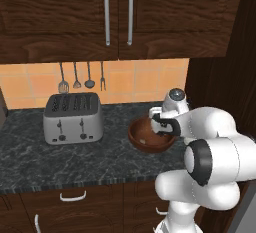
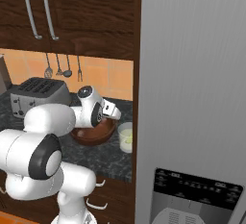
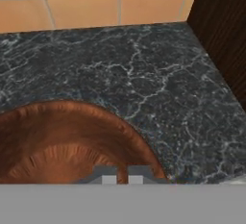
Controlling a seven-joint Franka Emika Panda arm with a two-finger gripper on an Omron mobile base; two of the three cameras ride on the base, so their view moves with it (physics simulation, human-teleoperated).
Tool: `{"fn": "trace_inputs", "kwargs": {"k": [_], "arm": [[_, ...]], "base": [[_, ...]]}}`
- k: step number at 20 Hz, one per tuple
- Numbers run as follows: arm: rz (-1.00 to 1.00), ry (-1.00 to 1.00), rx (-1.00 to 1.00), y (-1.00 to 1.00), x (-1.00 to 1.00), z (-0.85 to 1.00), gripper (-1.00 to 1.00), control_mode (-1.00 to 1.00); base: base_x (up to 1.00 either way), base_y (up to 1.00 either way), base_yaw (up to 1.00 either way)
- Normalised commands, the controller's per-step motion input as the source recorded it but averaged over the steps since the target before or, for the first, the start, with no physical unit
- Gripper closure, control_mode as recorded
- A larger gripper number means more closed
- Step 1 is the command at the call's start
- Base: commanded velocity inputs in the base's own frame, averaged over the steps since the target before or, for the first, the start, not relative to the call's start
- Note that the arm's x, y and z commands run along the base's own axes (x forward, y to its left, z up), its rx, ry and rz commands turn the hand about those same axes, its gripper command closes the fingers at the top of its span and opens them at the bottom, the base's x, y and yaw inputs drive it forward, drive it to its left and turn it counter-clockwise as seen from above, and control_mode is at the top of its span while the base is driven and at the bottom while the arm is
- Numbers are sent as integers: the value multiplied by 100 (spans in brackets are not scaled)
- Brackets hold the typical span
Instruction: Grab a lemon wedge from the fridge and one ice cube from the ice bowl, and put them in the glass of lemonade.
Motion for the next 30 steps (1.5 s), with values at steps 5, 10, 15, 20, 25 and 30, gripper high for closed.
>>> {"fn": "trace_inputs", "kwargs": {"k": [5, 10, 15, 20, 25, 30], "arm": [[-13, 1, 6, -100, 0, 34, 100, -100], [-17, 10, 1, -100, -2, 11, 100, -100], [-6, 16, 0, -32, -18, -40, 100, -100], [-1, 3, 0, -7, -37, -18, 100, -100], [0, 0, 0, -2, -9, -7, 100, -100], [-1, -1, 2, -2, 8, 32, -100, -100]], "base": [[0, 0, 0], [0, 0, 0], [0, 0, 0], [0, 0, 0], [0, 0, 0], [0, 0, 0]]}}
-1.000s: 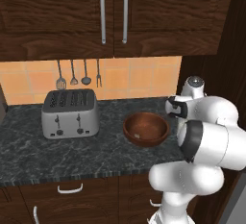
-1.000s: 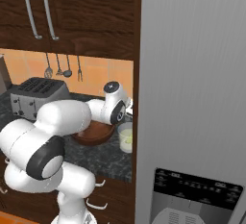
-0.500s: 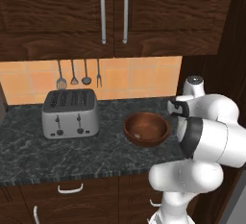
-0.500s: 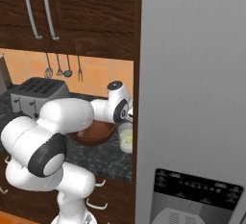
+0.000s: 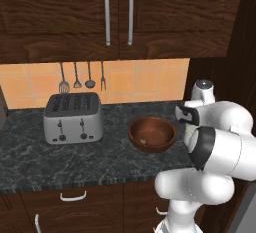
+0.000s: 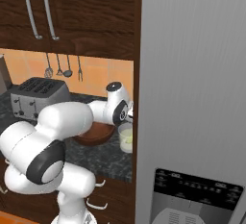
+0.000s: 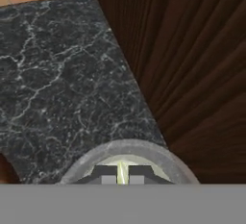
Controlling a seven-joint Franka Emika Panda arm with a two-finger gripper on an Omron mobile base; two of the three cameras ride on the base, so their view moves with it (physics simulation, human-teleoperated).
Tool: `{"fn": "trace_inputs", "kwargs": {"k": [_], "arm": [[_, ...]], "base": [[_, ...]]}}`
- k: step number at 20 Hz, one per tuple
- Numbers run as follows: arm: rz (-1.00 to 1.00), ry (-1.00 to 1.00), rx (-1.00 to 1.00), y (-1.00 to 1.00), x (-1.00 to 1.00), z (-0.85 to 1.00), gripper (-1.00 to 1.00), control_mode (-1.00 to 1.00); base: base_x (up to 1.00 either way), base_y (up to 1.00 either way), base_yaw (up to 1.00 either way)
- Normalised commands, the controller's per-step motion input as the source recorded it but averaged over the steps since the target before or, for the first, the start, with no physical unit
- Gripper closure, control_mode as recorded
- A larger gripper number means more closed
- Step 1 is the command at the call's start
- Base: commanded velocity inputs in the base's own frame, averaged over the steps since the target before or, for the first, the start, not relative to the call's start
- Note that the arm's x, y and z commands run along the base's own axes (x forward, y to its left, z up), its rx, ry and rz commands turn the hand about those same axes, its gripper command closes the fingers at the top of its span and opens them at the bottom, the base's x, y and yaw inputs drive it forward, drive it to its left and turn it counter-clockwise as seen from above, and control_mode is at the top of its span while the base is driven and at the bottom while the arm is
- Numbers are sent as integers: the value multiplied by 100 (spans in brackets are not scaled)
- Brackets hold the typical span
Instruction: Grab a lemon wedge from the fridge and one ice cube from the ice bowl, and put them in the glass of lemonade.
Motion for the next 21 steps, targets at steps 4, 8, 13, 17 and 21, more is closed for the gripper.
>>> {"fn": "trace_inputs", "kwargs": {"k": [4, 8, 13, 17, 21], "arm": [[9, -16, -4, 62, -58, 96, -100, -100], [25, -20, -23, 100, -64, 100, -100, -100], [27, -28, -23, 100, -32, 100, -100, -100], [21, -45, -17, 100, -39, 100, -100, -100], [2, -38, 3, 2, -47, 38, -100, -100]], "base": [[0, 0, 0], [0, 0, 0], [0, 0, 0], [0, 0, 0], [0, 0, 0]]}}
